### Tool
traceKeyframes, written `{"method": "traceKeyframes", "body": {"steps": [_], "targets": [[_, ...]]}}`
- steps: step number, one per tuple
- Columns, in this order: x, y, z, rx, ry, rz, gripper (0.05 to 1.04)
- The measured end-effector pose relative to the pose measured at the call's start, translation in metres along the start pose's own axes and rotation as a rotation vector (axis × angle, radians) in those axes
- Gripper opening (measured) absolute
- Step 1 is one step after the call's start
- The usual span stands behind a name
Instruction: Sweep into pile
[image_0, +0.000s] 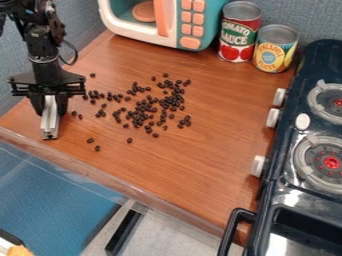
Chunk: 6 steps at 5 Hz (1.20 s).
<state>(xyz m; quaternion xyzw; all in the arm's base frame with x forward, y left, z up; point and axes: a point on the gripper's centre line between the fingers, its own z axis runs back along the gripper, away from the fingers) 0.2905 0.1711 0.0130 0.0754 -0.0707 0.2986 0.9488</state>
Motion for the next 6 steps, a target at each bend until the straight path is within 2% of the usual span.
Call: {"method": "traceKeyframes", "body": {"steps": [2, 6], "targets": [[-0.004, -0.031, 0.003, -0.035, 0.025, -0.007, 0.39], [-0.023, -0.082, 0.012, -0.072, 0.076, -0.009, 0.39]]}}
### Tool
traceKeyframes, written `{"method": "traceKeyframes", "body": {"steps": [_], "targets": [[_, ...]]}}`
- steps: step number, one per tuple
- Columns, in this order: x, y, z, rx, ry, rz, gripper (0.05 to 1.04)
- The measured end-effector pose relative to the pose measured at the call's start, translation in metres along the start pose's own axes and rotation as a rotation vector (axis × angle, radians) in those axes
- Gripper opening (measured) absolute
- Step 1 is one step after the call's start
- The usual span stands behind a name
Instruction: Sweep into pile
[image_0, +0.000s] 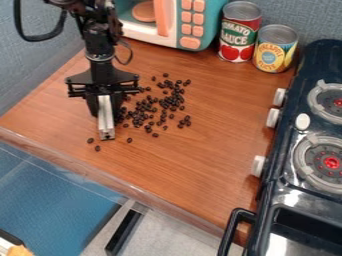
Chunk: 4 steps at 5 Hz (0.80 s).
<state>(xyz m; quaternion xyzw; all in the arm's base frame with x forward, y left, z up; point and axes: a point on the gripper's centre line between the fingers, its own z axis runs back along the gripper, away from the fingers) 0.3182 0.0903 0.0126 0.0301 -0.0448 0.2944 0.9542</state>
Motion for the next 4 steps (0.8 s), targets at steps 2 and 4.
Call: {"method": "traceKeyframes", "body": {"steps": [2, 4], "targets": [[0.003, -0.018, -0.001, -0.002, -0.001, 0.011, 0.39], [0.006, -0.038, -0.002, -0.003, 0.003, 0.025, 0.381]]}}
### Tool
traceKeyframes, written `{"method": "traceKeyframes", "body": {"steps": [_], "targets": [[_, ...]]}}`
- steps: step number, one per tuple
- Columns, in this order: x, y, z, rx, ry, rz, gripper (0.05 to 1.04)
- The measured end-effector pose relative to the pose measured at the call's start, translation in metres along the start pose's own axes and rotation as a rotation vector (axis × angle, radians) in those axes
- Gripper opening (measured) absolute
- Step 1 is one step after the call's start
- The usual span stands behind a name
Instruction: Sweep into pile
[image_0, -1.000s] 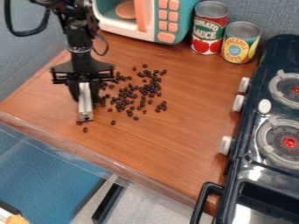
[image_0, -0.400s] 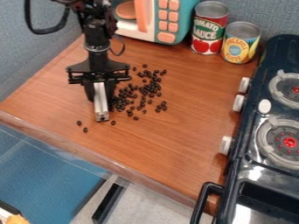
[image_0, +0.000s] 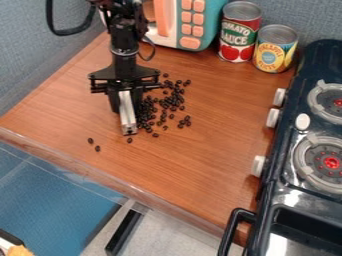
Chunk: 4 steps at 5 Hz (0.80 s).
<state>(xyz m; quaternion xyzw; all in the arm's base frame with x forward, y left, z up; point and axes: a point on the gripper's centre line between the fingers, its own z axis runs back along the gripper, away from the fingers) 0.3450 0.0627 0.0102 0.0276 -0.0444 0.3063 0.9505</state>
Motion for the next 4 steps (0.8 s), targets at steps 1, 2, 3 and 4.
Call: {"method": "traceKeyframes", "body": {"steps": [1, 2, 3, 4], "targets": [[0.001, -0.005, 0.0, 0.005, 0.01, 0.003, 0.381], [-0.001, -0.018, 0.002, -0.007, 0.03, 0.017, 0.381], [-0.01, -0.04, 0.004, -0.024, 0.049, 0.001, 0.381], [-0.01, -0.047, 0.004, -0.026, 0.075, 0.018, 0.381]]}}
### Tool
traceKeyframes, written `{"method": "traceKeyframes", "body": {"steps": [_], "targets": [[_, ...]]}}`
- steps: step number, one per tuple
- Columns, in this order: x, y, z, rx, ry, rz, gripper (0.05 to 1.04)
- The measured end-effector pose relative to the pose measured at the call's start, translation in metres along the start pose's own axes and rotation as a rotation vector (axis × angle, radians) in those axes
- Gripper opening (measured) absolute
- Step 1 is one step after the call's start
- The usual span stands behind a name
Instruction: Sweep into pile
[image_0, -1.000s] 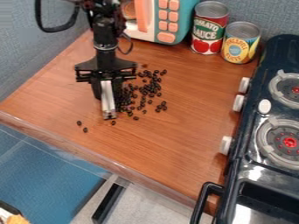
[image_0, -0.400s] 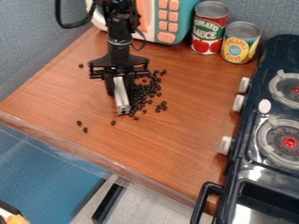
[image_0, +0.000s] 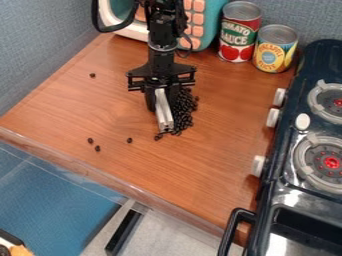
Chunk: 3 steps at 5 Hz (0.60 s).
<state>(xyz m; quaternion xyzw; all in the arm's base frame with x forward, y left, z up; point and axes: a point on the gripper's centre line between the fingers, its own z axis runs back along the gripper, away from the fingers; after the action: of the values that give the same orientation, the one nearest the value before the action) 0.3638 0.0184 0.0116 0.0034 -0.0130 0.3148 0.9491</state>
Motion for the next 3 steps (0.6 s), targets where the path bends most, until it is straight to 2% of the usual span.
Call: {"method": "traceKeyframes", "body": {"steps": [1, 2, 3], "targets": [[0.002, -0.004, 0.002, -0.011, 0.013, 0.021, 0.381], [-0.006, -0.015, 0.009, -0.037, 0.049, -0.006, 0.381], [-0.004, -0.016, 0.039, -0.098, 0.027, -0.015, 0.381]]}}
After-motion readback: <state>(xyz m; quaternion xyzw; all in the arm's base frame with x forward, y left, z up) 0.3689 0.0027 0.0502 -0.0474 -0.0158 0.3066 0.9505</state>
